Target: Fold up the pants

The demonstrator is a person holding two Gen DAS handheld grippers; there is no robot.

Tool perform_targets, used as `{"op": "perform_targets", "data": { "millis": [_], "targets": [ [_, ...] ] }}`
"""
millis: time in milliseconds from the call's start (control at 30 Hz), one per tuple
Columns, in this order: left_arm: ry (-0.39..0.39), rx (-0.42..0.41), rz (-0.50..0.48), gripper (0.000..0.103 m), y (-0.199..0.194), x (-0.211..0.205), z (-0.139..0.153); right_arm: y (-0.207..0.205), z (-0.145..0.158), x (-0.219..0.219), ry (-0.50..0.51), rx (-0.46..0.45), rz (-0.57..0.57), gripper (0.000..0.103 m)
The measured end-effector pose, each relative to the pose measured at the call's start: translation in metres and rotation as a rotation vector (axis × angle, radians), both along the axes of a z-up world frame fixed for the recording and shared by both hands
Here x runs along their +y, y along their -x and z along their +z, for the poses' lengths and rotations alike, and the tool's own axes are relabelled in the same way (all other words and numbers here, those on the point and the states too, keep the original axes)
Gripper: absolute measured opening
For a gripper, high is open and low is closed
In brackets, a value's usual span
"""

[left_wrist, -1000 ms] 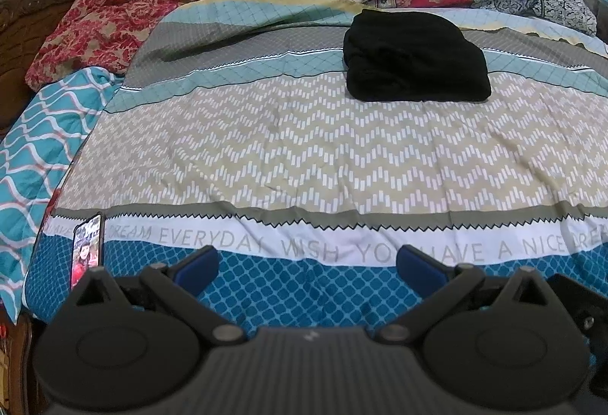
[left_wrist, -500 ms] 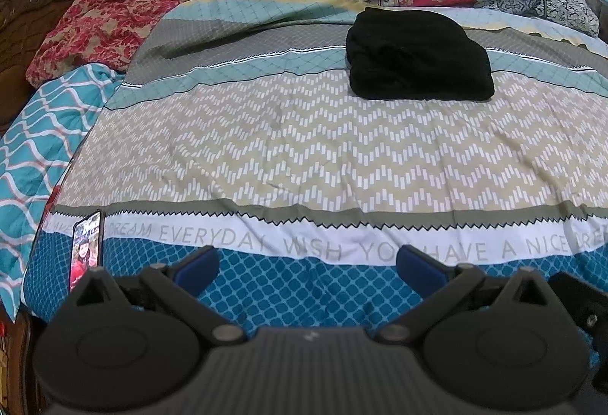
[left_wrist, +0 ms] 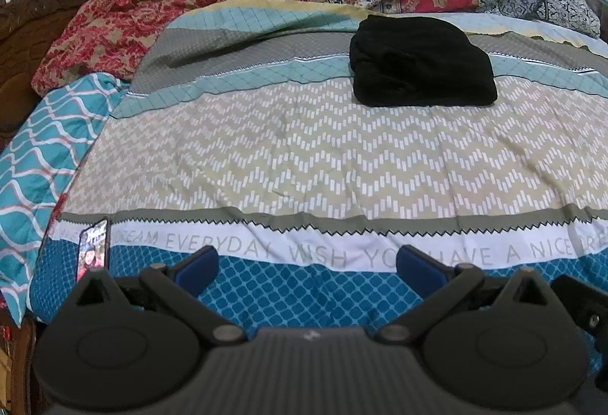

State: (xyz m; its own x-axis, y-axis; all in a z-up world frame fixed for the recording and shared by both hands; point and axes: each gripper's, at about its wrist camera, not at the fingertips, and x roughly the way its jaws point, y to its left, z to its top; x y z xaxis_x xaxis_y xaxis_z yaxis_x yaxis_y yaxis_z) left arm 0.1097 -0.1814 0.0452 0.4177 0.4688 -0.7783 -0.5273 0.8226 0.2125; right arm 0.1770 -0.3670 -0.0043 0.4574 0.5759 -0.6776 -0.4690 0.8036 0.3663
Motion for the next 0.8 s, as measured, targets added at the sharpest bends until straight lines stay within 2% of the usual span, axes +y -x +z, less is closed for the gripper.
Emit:
{"op": "perform_targets", "data": {
  "millis": [200,800],
  "targets": [
    [-0.015,-0.011,0.003,0.103,0.0003,0.001,0.0022,0.0009,0.0003,0.0002,-0.003,-0.002,0.0,0.103],
    [0.005,0.006,0.001,0.103,-0.0001,0.0027,-0.001,0.0027,0.0009,0.0021,-0.002,-0.012,0.0,0.103]
  ]
}}
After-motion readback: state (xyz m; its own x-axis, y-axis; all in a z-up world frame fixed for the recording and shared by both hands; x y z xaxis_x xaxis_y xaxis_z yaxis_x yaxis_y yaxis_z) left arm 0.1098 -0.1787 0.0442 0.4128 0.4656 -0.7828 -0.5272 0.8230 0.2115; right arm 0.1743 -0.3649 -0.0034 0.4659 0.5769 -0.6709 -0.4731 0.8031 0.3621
